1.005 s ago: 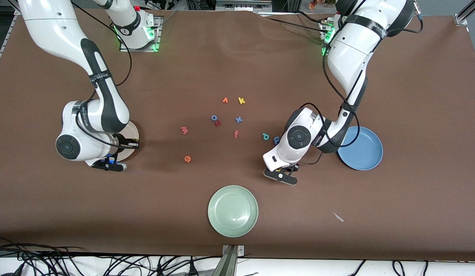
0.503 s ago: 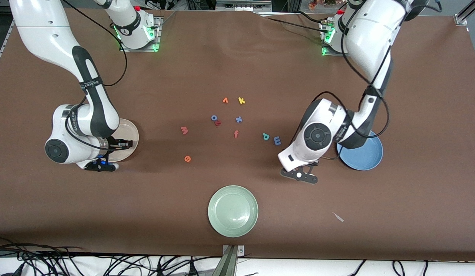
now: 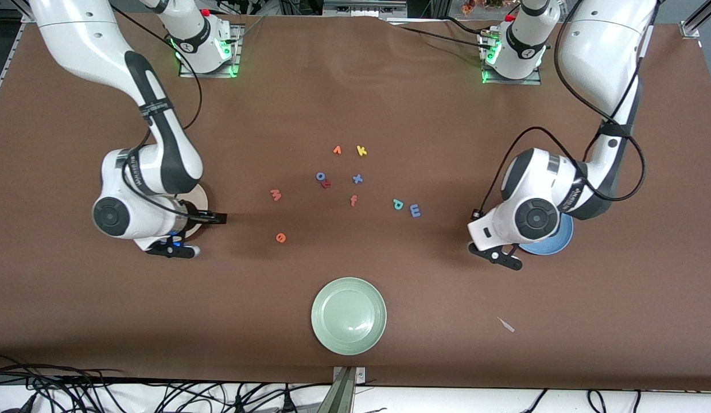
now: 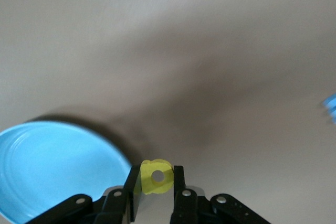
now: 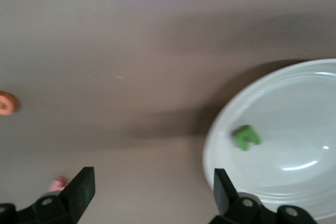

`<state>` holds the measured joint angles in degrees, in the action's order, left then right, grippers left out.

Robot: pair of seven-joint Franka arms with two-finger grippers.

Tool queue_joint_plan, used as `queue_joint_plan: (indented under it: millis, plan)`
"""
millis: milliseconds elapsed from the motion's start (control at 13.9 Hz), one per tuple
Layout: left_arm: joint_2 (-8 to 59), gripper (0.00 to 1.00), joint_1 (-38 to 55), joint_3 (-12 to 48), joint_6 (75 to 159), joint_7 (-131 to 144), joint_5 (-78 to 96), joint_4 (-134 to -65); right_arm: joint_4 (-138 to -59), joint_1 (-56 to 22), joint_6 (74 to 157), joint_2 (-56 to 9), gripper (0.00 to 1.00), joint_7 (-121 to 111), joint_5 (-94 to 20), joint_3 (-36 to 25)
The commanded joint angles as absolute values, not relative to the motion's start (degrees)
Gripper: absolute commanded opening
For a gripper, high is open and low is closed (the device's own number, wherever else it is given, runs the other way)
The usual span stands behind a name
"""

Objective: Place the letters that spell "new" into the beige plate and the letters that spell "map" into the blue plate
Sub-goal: 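Open the right gripper over the white plate while the left gripper releases the D, then grasp the orange 6 with the right gripper while the left gripper grasps the blue 3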

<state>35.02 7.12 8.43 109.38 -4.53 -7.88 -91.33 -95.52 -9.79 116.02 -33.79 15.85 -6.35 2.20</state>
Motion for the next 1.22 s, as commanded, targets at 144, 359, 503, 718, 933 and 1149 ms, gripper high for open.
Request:
queue_joint_plan:
  millis: [144,359,503,718,933,1149]
  plan:
    - [25.2,0.12,1.2,9.3,119.3,-11.2,-9.9,-109.7,-95.7,-15.0,122.9,-34.4,1.00,28.6,-6.5,2.5]
    - [23.9,0.16,-1.4,9.3,123.7,-13.4,-10.1,-114.9,-95.6,-17.4,128.4,-36.5,1.00,34.0,-6.5,2.5]
    - [24.1,0.53,-2.4,9.3,125.5,-13.5,-11.2,-116.1,-95.5,-19.6,132.8,-38.6,1.00,39.4,-6.5,2.5]
    - [24.2,1.00,-2.5,9.4,125.3,-13.4,-11.2,-115.4,-94.7,-21.7,134.8,-40.3,1.00,41.4,-6.5,2.5]
    - [23.7,1.00,-2.2,13.3,124.6,-12.2,-10.9,-112.9,-94.7,-22.0,134.8,-41.4,0.99,42.5,-6.5,2.5]
    - [24.3,1.00,-0.7,16.6,124.6,-4.8,-10.2,-110.0,-94.4,-22.0,134.9,-42.3,0.97,42.3,-6.4,2.5]
